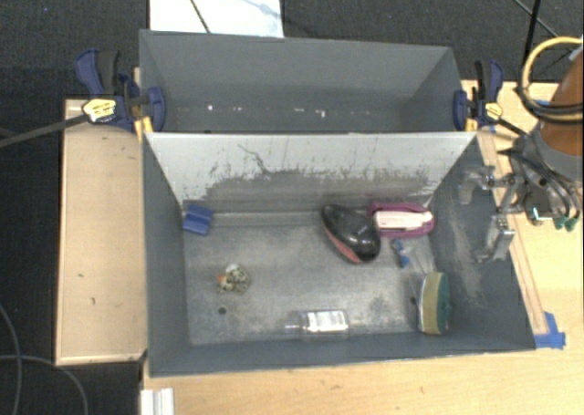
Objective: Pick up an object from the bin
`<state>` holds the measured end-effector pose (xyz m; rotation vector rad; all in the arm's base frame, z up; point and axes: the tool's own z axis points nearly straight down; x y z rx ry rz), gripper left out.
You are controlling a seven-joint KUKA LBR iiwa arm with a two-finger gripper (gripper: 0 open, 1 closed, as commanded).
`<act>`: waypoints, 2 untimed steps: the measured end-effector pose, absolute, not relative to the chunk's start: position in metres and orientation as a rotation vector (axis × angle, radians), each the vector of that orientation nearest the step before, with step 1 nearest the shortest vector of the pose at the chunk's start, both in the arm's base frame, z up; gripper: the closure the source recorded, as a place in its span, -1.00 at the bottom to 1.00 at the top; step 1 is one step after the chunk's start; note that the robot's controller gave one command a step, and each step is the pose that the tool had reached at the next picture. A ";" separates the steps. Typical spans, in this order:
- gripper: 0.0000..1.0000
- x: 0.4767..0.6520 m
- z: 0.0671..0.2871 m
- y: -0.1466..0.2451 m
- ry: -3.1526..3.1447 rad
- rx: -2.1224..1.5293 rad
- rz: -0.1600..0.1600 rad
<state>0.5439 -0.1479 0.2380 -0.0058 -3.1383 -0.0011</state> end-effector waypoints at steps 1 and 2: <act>-1.00 0.490 0.073 -0.139 -2.999 0.994 0.001; -1.00 0.477 0.101 -0.115 -2.854 1.328 0.001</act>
Offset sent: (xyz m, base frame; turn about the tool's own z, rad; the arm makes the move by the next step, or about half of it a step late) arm -0.0597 0.0046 -0.1680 -0.6447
